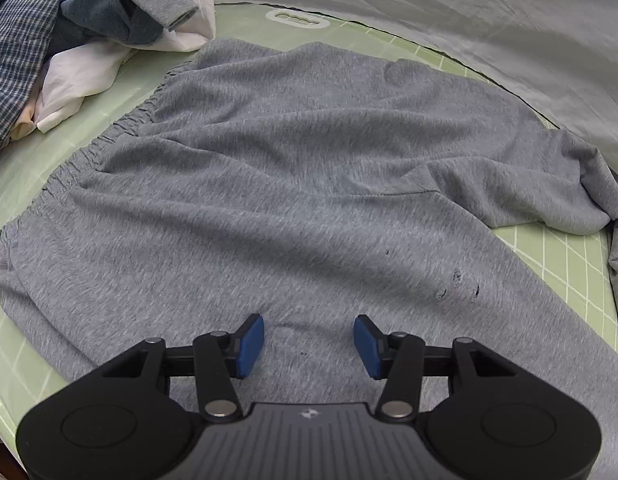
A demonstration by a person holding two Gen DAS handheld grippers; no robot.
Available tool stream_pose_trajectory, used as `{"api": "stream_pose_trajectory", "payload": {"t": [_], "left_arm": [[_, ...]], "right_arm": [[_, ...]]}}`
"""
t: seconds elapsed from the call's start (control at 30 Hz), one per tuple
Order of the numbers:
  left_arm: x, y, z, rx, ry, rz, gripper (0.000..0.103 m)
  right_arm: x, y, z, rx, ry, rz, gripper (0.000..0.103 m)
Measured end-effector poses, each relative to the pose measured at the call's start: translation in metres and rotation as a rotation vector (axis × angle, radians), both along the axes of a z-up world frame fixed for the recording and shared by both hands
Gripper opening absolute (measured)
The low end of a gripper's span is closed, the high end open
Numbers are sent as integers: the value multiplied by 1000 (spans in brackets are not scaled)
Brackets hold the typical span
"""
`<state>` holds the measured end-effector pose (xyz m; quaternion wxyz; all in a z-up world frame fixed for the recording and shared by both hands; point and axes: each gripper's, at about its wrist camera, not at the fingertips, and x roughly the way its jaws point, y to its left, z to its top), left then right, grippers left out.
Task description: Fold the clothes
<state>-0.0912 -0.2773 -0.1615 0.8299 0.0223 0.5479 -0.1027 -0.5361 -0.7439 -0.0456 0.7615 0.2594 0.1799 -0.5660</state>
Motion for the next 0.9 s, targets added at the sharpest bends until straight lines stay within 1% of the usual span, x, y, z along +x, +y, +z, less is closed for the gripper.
{"api": "stream_pose_trajectory", "payload": {"t": [0.07,0.13,0.23,0.3,0.33,0.37,0.43,0.53,0.67,0.77,0.83,0.9], "left_arm": [[1,4,0,-20,4,17,52],[1,7,0,-37,4,30,52],[0,11,1,-42,3,46,52],[-1,13,2,-40,2,57,52],[-2,14,3,-38,1,63,52],[-4,17,3,-33,1,75,52],[-7,24,2,-31,4,103,54],[-9,34,3,-46,10,126,55],[-10,31,3,-20,21,102,56],[-10,27,3,8,26,68,56],[-10,27,4,18,29,56,56],[-9,29,5,27,30,52,56]], "right_arm": [[9,-9,4,-17,-1,16,4],[26,-27,7,-19,-13,51,4],[52,-52,3,-6,-49,94,8],[61,-60,0,14,-46,122,21],[61,-60,-1,14,-43,110,37],[56,-59,-4,23,-40,95,42],[45,-55,-11,44,-35,66,41],[20,-46,-35,129,-10,2,41],[-7,-30,-75,267,-40,-62,40],[-15,-22,-104,346,-28,-102,40],[-14,-20,-116,368,-21,-113,40],[-11,-18,-123,358,-13,-111,41]]}}
